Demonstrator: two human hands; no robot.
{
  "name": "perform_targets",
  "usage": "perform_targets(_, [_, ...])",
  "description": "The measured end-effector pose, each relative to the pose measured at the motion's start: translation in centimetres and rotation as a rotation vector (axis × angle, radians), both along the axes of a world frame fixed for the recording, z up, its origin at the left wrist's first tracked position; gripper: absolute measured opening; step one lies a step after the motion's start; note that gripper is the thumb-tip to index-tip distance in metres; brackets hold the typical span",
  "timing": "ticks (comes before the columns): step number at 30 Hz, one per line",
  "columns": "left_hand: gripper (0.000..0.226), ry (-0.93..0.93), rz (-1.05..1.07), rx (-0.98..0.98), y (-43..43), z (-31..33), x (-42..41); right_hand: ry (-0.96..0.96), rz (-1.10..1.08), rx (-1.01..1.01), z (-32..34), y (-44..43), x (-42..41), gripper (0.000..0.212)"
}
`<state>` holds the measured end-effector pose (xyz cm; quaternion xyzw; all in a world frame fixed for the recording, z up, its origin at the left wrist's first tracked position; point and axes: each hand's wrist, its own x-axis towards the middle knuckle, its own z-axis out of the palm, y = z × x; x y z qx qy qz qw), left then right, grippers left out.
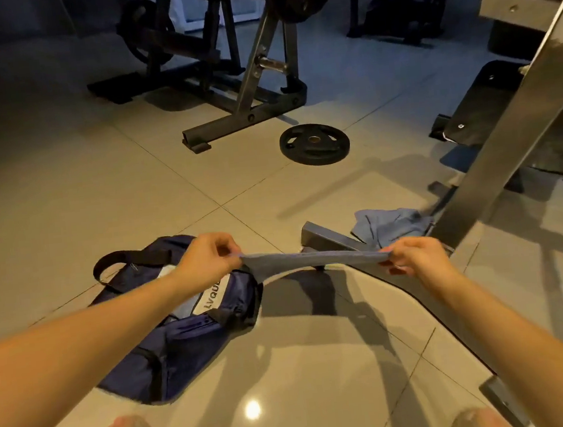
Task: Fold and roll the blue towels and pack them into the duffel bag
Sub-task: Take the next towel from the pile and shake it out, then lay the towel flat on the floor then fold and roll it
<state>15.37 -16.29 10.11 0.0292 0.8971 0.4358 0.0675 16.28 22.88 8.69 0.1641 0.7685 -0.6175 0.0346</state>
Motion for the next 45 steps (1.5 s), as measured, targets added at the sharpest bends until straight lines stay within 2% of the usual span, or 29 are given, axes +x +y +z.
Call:
perform_targets(2, [0.011, -0.059, -0.135, -0.147, -0.4, -3.8, 2.6, -0.125, 0.159, 0.127, -3.9, -0.2, 3.1, 0.014])
perform_targets(5, [0.015, -0.171, -0.339, -0.397, -0.2, -9.7, 6.8, -0.288, 0.404, 0.424, -10.4, -0.3, 7.6, 0.024])
perform_targets(8, [0.025, -0.274, -0.413, -0.546, 0.3, -15.3, 10.6, -0.403, 0.547, 0.608, -15.1, -0.4, 10.9, 0.035])
perform_targets(12, [0.008, -0.419, -0.586, -0.643, 1.6, -20.0, 15.2, -0.526, 0.705, 0.664, -18.1, -0.2, 14.2, 0.015])
perform_targets(17, [0.021, -0.491, -0.705, -0.687, 2.0, -22.7, 18.7, -0.657, 0.806, 0.696, -20.5, 0.1, 16.9, 0.018])
perform_targets(22, [0.02, -0.62, -0.781, -0.7, 2.3, -24.3, 19.9, -0.682, 0.839, 0.72, -21.7, -0.1, 18.1, 0.018])
perform_targets(25, [0.017, -0.642, -0.738, -0.653, 1.9, -24.4, 18.6, -0.775, 0.918, 0.716, -21.8, -0.4, 17.6, 0.019])
perform_targets(28, [0.019, -0.604, -0.64, -0.623, 2.1, -24.2, 15.8, -0.773, 0.892, 0.734, -21.5, -0.6, 16.1, 0.015])
perform_targets(31, [0.014, -0.512, -0.488, -0.65, 2.5, -24.4, 12.3, -0.69, 0.706, 0.768, -21.7, -0.6, 13.6, 0.023])
perform_targets(33, [0.009, -0.432, -0.347, -0.623, 2.9, -24.6, 9.9, -0.629, 0.525, 0.738, -22.4, -0.7, 11.6, 0.018])
perform_targets(35, [0.003, -0.437, -0.153, -0.54, 3.6, -24.9, 7.7, -0.612, 0.389, 0.69, -23.3, -1.0, 9.9, 0.01])
perform_targets(39, [0.015, -0.553, 0.153, -0.425, 5.0, -25.9, 5.2, -0.645, 0.3, 0.67, -25.1, -1.5, 9.1, 0.02])
perform_targets(45, [0.017, -0.578, 0.375, -0.327, 5.7, -27.5, 4.7, -0.631, 0.183, 0.62, -26.4, -1.3, 9.3, 0.014])
